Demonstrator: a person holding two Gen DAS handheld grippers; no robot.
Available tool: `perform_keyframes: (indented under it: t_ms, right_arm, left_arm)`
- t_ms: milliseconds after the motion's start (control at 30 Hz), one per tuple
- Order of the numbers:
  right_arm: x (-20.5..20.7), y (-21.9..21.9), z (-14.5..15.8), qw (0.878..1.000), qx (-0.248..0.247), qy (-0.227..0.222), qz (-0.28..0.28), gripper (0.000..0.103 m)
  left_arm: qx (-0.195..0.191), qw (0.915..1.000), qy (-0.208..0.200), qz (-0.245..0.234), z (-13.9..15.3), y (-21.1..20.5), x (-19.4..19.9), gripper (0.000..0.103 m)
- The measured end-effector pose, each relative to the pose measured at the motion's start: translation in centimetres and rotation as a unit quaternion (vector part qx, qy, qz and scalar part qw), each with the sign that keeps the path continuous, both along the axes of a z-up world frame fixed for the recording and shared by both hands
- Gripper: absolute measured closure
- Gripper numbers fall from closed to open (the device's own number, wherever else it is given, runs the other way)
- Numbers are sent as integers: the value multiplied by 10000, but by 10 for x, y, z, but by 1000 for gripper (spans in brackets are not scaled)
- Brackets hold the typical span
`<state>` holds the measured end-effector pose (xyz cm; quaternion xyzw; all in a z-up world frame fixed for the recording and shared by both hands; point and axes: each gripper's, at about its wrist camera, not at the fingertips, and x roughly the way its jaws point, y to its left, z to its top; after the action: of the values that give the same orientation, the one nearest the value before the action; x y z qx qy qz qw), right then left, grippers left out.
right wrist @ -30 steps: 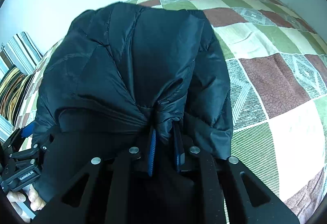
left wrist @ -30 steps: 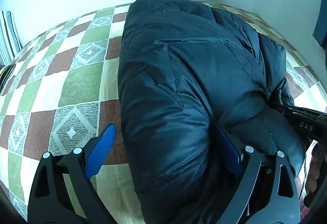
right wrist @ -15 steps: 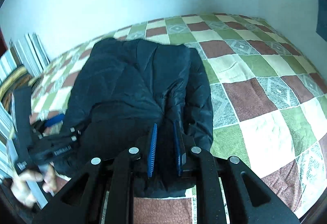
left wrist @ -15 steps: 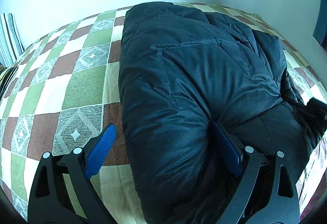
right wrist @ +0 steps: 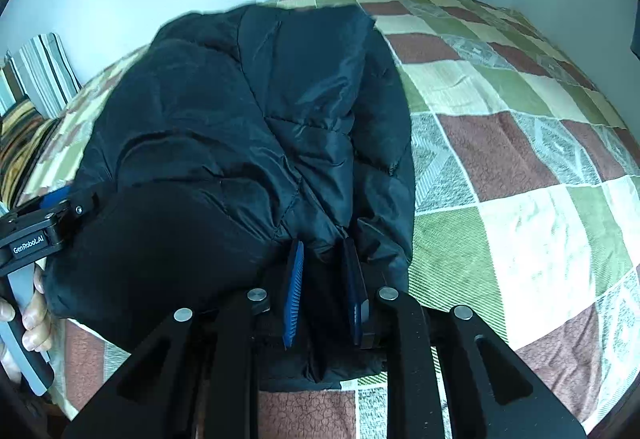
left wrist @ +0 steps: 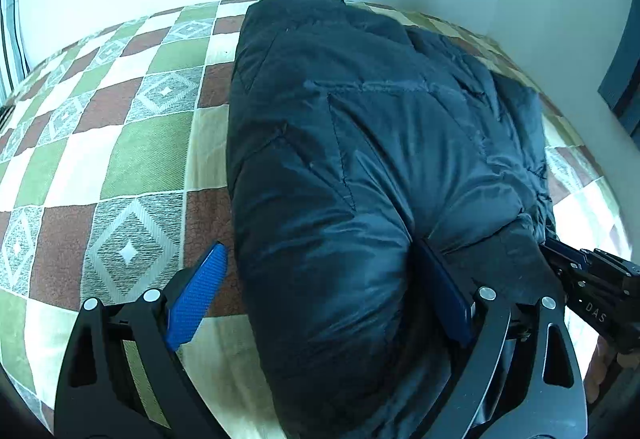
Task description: Fold large clothes
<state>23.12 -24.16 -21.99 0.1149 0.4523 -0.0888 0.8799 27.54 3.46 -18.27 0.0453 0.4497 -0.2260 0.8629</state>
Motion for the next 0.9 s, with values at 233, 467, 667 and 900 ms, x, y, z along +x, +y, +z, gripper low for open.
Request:
perform_keyframes:
  t_ms: [233, 467, 667, 900]
  right_arm:
    - [8, -11, 53, 9986, -13, -523, -23, 82]
    - [69, -16, 70, 9972, 37, -744, 5, 82]
    - [97, -13, 48, 9985, 83, -548, 14, 82]
    - [115, -21, 2, 9997, 246, -70, -37, 82]
  left_arm:
    - [-110, 9992, -309, 210, 38, 19, 8, 10]
    - [-209, 9979, -386, 478, 58, 2, 52, 10]
    - [119, 9992, -178, 352, 38, -26, 75, 10]
    - [265, 9989, 201, 337, 5, -37, 89, 10]
